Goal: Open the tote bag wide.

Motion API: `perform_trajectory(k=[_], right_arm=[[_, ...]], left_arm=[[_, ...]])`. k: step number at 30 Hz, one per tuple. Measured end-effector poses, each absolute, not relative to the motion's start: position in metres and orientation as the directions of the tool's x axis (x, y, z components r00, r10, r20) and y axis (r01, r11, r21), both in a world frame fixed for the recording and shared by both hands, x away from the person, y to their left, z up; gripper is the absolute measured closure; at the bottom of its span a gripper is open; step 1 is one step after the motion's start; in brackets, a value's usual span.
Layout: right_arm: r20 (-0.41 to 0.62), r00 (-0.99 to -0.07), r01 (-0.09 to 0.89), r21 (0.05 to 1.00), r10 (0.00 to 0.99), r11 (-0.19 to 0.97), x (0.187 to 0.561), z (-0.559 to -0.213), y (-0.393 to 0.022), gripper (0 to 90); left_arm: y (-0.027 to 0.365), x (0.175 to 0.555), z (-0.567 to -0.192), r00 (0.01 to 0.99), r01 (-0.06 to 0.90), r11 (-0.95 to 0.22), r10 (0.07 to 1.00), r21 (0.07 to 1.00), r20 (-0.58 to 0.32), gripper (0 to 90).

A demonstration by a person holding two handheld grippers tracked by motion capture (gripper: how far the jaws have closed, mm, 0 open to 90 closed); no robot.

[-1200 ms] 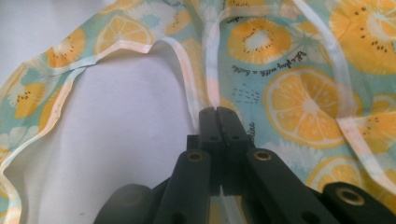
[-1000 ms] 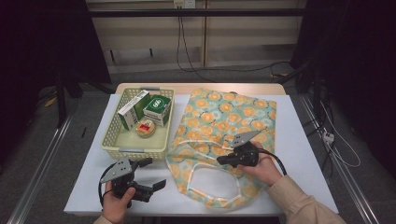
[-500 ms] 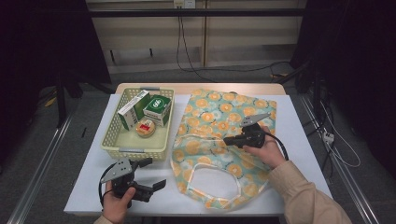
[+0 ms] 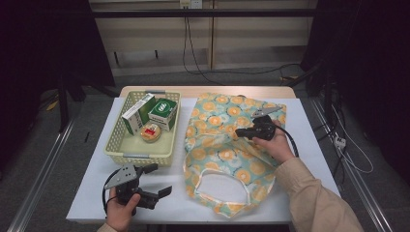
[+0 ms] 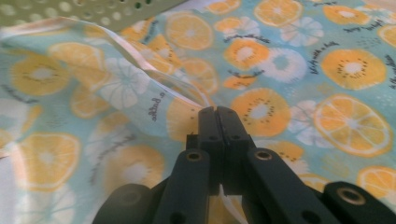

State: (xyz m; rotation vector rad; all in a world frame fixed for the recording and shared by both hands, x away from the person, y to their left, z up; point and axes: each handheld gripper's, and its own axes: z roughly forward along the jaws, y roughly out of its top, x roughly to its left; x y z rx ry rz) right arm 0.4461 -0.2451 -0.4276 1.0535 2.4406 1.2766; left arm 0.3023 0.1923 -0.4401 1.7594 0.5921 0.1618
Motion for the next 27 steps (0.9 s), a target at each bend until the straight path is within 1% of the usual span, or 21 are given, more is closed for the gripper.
perform_trajectory(k=[5, 9, 14, 19, 21, 23, 25, 27], right_arm=[[0.152, -0.698, 0.533, 0.763, 0.7, 0.365, 0.455, -0.442, -0.247, 89.7], [0.152, -0.699, 0.537, 0.757, 0.698, 0.373, 0.457, -0.45, -0.245, 89.4], [0.129, -0.705, 0.531, 0.749, 0.697, 0.398, 0.455, -0.455, -0.241, 88.1], [0.122, -0.709, 0.532, 0.739, 0.695, 0.413, 0.451, -0.461, -0.241, 82.4], [0.123, -0.708, 0.53, 0.743, 0.695, 0.409, 0.449, -0.462, -0.241, 78.8], [0.132, -0.707, 0.535, 0.742, 0.695, 0.404, 0.447, -0.463, -0.241, 70.2], [0.138, -0.714, 0.532, 0.744, 0.686, 0.404, 0.445, -0.463, -0.24, 65.0], [0.156, -0.716, 0.537, 0.746, 0.681, 0.394, 0.443, -0.463, -0.239, 52.9]], left_arm=[[0.193, 0.302, -0.44, 0.86, 0.303, -0.156, 0.47, 0.94, -0.199, 2.6], [0.193, 0.303, -0.44, 0.858, 0.302, -0.154, 0.473, 0.941, -0.198, 2.6], [0.193, 0.302, -0.44, 0.858, 0.303, -0.152, 0.473, 0.941, -0.2, 2.6], [0.194, 0.302, -0.44, 0.859, 0.3, -0.154, 0.472, 0.941, -0.196, 2.6], [0.193, 0.302, -0.44, 0.858, 0.302, -0.153, 0.474, 0.941, -0.198, 2.6], [0.193, 0.302, -0.44, 0.858, 0.304, -0.154, 0.473, 0.94, -0.2, 2.6], [0.193, 0.302, -0.44, 0.859, 0.302, -0.156, 0.472, 0.94, -0.197, 2.6], [0.193, 0.302, -0.44, 0.86, 0.3, -0.16, 0.472, 0.94, -0.194, 2.6]])
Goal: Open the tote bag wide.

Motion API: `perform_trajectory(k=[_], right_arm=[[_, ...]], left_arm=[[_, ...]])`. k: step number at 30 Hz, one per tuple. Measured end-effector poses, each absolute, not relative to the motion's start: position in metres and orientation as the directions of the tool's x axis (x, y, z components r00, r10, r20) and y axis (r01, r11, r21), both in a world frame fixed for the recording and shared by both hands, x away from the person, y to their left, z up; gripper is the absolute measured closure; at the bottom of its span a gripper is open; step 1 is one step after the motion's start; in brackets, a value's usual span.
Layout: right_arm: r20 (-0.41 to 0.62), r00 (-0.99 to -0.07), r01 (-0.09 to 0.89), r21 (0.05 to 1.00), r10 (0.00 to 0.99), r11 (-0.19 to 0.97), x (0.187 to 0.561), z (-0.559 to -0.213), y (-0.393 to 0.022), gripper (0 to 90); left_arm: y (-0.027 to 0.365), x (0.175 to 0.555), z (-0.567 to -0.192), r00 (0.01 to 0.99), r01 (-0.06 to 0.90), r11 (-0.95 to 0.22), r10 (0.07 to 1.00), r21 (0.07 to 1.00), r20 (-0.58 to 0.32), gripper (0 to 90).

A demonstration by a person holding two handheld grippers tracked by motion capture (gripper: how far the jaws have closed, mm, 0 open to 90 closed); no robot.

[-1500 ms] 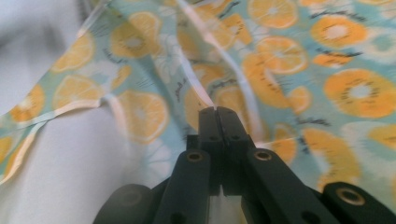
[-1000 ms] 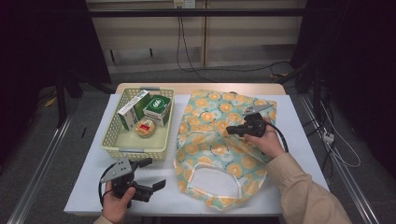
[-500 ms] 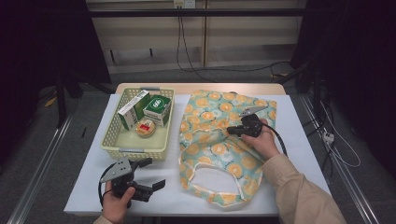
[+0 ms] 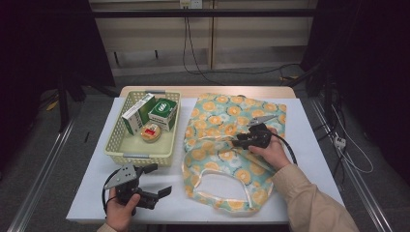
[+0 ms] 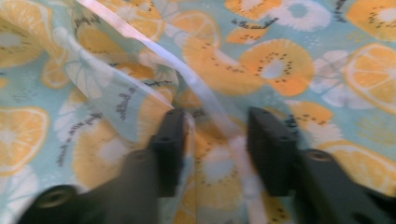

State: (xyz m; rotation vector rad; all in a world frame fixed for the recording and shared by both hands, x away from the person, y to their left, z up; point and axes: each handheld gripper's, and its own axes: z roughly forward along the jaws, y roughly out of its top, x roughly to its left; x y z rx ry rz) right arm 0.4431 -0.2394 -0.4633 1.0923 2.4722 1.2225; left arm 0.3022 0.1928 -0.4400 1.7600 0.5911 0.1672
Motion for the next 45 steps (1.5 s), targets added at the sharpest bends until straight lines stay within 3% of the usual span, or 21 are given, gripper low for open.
perform_trajectory(k=[4, 21, 27, 30, 35, 45], right_arm=[[0.157, -0.734, 0.527, 0.746, 0.661, 0.408, 0.438, -0.464, -0.236, 40.6], [0.083, -0.843, 0.413, 0.733, 0.532, 0.541, 0.394, -0.462, -0.202, 33.0], [0.023, -0.841, 0.384, 0.73, 0.541, 0.566, 0.389, -0.46, -0.2, 51.6], [0.022, -0.833, 0.388, 0.736, 0.553, 0.555, 0.392, -0.461, -0.202, 67.4], [0.024, -0.816, 0.403, 0.739, 0.577, 0.54, 0.399, -0.461, -0.205, 85.2], [0.069, -0.811, 0.447, 0.714, 0.581, 0.539, 0.401, -0.457, -0.204, 90.0]], left_arm=[[0.193, 0.302, -0.44, 0.858, 0.304, -0.16, 0.474, 0.939, -0.197, 2.6], [0.193, 0.302, -0.44, 0.859, 0.299, -0.159, 0.475, 0.941, -0.192, 2.6], [0.191, 0.302, -0.44, 0.861, 0.298, -0.165, 0.472, 0.94, -0.19, 2.6], [0.191, 0.302, -0.44, 0.859, 0.3, -0.159, 0.473, 0.941, -0.194, 2.6], [0.191, 0.302, -0.44, 0.86, 0.3, -0.164, 0.472, 0.94, -0.193, 2.6], [0.192, 0.302, -0.44, 0.859, 0.303, -0.159, 0.473, 0.94, -0.197, 2.6]])
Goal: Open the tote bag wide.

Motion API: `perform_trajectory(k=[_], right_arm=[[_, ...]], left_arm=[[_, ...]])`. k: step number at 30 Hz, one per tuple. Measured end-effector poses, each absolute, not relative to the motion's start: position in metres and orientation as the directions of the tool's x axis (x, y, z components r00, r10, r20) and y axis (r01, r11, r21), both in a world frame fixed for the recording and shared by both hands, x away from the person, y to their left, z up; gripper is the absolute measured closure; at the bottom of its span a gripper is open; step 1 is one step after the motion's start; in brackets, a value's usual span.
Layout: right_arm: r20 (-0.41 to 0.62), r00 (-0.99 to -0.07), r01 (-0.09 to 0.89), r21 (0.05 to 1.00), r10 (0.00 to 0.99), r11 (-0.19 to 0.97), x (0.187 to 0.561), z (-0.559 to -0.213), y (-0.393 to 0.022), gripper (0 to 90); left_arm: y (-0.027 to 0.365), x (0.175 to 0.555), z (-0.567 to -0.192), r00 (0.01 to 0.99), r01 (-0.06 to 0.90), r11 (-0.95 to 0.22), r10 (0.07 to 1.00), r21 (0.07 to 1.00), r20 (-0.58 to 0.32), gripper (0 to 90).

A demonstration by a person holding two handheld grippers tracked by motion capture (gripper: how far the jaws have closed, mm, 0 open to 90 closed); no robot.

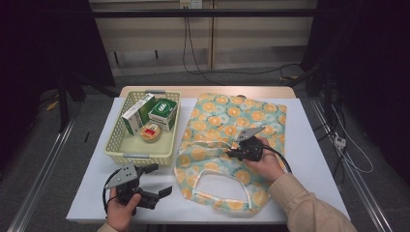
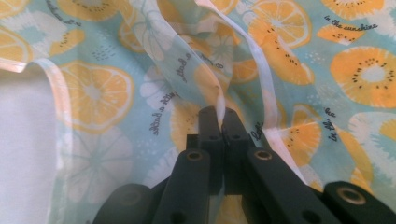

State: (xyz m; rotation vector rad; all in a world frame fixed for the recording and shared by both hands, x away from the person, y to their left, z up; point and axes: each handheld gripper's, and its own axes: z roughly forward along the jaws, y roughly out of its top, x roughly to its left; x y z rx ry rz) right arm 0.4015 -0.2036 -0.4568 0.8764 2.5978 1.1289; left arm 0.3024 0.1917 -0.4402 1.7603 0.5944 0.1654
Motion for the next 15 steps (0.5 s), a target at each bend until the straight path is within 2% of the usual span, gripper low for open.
perform_trajectory(k=[8, 15], right_arm=[[0.15, -0.843, 0.45, 0.721, 0.516, 0.526, 0.382, -0.441, -0.196, 90.0], [0.117, -0.809, 0.441, 0.769, 0.576, 0.464, 0.396, -0.418, -0.207, 90.0]], left_arm=[[0.192, 0.302, -0.44, 0.859, 0.302, -0.155, 0.473, 0.941, -0.198, 2.6], [0.19, 0.302, -0.44, 0.86, 0.303, -0.16, 0.471, 0.94, -0.197, 2.6]])
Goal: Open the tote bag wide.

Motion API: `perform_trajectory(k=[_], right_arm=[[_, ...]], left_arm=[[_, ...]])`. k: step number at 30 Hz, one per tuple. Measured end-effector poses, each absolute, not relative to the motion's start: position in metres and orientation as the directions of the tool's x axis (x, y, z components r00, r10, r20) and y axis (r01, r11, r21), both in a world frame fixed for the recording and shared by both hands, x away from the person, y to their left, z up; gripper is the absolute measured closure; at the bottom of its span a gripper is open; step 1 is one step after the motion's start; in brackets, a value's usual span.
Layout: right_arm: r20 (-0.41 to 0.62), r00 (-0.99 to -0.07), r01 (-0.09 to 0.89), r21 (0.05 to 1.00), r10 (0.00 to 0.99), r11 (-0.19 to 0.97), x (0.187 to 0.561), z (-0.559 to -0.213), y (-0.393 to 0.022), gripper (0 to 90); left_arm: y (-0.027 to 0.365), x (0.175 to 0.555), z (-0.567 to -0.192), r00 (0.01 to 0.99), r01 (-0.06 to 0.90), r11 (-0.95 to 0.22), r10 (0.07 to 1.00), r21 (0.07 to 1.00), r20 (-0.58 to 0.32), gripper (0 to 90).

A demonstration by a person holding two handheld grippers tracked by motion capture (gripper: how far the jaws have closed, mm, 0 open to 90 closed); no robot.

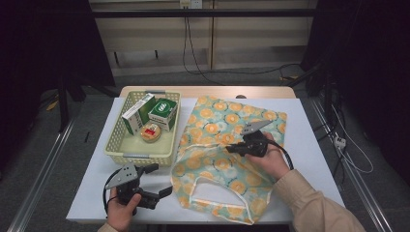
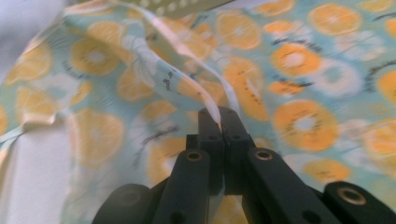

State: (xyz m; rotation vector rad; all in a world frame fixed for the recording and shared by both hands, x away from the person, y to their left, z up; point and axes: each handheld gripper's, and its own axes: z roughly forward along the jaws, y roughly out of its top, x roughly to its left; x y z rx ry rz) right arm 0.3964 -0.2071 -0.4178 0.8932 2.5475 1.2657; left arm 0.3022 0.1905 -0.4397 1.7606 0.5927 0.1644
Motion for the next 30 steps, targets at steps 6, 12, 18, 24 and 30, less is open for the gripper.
perform_trajectory(k=[6, 12, 18, 24, 30], right_arm=[[0.09, -0.771, 0.463, 0.759, 0.631, 0.458, 0.42, -0.427, -0.214, 89.8], [0.087, -0.765, 0.48, 0.738, 0.638, 0.475, 0.426, -0.446, -0.208, 86.7], [0.097, -0.761, 0.489, 0.735, 0.641, 0.47, 0.424, -0.455, -0.206, 78.1], [0.084, -0.774, 0.476, 0.732, 0.627, 0.488, 0.419, -0.46, -0.203, 55.7], [0.054, -0.801, 0.442, 0.725, 0.596, 0.529, 0.411, -0.461, -0.196, 41.4]], left_arm=[[0.191, 0.303, -0.441, 0.859, 0.306, -0.156, 0.471, 0.939, -0.201, 2.6], [0.193, 0.303, -0.44, 0.858, 0.304, -0.155, 0.473, 0.94, -0.2, 2.6], [0.194, 0.303, -0.441, 0.858, 0.304, -0.156, 0.474, 0.94, -0.199, 2.6], [0.193, 0.303, -0.44, 0.858, 0.304, -0.155, 0.473, 0.94, -0.2, 2.6], [0.193, 0.303, -0.441, 0.858, 0.306, -0.157, 0.474, 0.939, -0.2, 2.6]])
